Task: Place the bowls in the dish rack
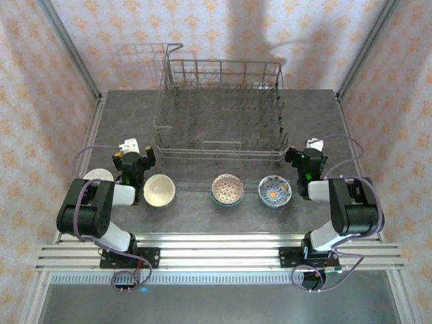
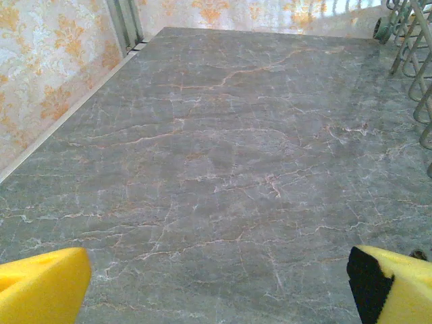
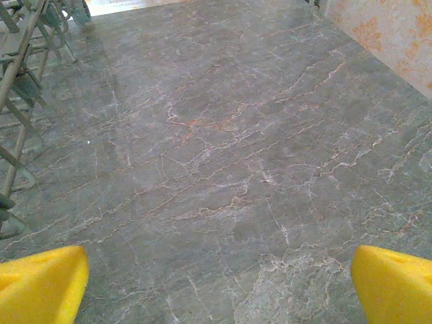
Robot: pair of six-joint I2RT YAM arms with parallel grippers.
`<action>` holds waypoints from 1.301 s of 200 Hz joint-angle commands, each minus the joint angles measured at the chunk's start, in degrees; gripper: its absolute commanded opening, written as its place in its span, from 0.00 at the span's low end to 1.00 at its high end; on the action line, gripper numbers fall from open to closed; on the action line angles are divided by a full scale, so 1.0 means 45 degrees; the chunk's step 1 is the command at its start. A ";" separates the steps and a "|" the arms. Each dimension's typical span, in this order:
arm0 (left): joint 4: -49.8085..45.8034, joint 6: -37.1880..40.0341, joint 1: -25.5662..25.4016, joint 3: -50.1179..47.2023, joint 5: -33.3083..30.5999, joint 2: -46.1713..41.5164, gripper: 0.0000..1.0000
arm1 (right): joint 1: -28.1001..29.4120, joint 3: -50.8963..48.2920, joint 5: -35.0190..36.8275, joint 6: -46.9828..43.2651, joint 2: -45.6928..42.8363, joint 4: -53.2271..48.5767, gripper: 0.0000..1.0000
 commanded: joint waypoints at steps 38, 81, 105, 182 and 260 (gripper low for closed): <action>0.0350 0.0172 -0.0069 0.0163 -0.0084 -0.0036 0.99 | 0.0147 0.0084 0.0030 0.0085 -0.0047 0.0313 0.99; 0.0072 0.0391 -0.0038 0.0292 0.0644 -0.0033 0.99 | 0.0112 0.0113 -0.0028 0.0095 -0.0024 0.0253 0.99; 0.0072 0.0408 -0.0047 0.0287 0.0744 -0.0035 0.99 | 0.0106 0.0133 -0.0043 0.0100 -0.0025 0.0237 0.99; 0.0133 0.0437 -0.0047 0.0271 0.0726 -0.0036 0.99 | 0.0106 0.0074 -0.0038 0.0089 -0.0055 0.0312 0.99; 0.0327 0.0400 -0.0045 0.0158 0.0588 -0.0055 0.99 | 0.0065 0.0089 -0.0144 0.0120 -0.0058 0.0288 0.99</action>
